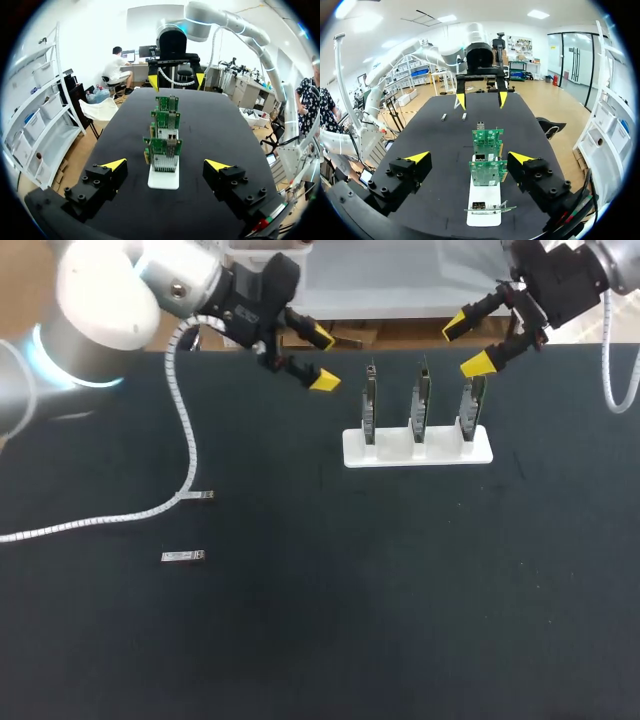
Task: Pick up the optical module with the left hand, and insert it into the network port with the right hand.
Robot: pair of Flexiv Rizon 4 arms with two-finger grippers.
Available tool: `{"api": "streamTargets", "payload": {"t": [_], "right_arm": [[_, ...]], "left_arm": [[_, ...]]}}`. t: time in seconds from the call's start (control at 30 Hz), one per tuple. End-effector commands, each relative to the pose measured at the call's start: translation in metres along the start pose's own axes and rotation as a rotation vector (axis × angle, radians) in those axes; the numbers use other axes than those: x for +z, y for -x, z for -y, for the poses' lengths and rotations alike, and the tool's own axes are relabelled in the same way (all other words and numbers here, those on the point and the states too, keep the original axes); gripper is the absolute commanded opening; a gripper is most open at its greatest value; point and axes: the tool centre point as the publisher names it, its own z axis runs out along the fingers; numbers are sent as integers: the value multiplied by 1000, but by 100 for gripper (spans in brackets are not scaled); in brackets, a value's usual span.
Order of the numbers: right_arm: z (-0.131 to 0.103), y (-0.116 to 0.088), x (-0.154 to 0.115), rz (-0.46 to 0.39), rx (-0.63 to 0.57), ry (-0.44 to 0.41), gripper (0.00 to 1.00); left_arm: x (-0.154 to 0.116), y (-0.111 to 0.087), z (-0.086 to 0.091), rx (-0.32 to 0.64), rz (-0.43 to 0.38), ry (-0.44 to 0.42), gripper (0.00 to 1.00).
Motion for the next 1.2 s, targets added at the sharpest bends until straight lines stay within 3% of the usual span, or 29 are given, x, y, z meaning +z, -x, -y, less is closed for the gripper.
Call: {"api": "streamTargets", "payload": {"t": [0.03,0.3,0.43,0.57,0.8,0.97,1.2], "right_arm": [[0,0,1,-1,0,-2,100],[0,0,1,-1,0,-2,100],[0,0,1,-1,0,-2,100],[0,0,1,-1,0,-2,100],[0,0,1,-1,0,-2,100],[0,0,1,-1,0,-2,100],[0,0,1,-1,0,-2,100]], "left_arm": [[-39,-5,24,12,-60,45,100],[-97,-21,59,160,-227,24,100],[-120,-44,77,108,-325,32,100],[-135,-64,97,26,-368,72,100],[-125,-96,122,-79,-478,22,100],[-121,-116,124,-124,-604,-5,100],[-113,-134,120,-93,-718,-63,100]]}}
